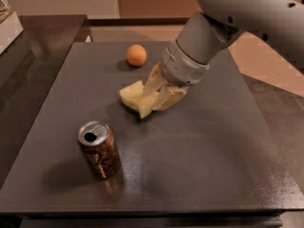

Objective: Move sponge near orange can

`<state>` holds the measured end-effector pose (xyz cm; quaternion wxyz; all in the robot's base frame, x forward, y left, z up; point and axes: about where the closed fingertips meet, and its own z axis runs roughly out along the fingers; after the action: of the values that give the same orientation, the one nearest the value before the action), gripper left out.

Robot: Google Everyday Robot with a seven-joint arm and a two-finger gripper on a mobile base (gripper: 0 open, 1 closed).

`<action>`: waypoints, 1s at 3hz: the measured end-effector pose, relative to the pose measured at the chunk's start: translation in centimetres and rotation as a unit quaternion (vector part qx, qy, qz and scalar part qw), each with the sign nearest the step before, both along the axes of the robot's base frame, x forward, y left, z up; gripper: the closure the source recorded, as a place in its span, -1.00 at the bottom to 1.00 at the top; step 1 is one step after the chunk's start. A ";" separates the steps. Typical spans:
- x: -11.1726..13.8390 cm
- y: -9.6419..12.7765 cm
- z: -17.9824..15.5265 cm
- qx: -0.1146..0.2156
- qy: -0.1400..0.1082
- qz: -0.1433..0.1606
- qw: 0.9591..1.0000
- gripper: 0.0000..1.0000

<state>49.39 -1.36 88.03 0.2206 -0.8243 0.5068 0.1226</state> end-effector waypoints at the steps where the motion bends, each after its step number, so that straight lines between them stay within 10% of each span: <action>1: -2.1 -1.5 0.0 0.008 -0.002 0.008 1.000 1.00; 3: -6.2 -1.5 0.4 0.030 -0.004 0.046 0.998 1.00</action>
Offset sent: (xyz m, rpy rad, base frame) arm -0.0674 -0.0258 0.0055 0.0743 -0.0116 0.0892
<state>43.17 -2.84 88.39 0.2416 -0.8402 0.4633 0.1450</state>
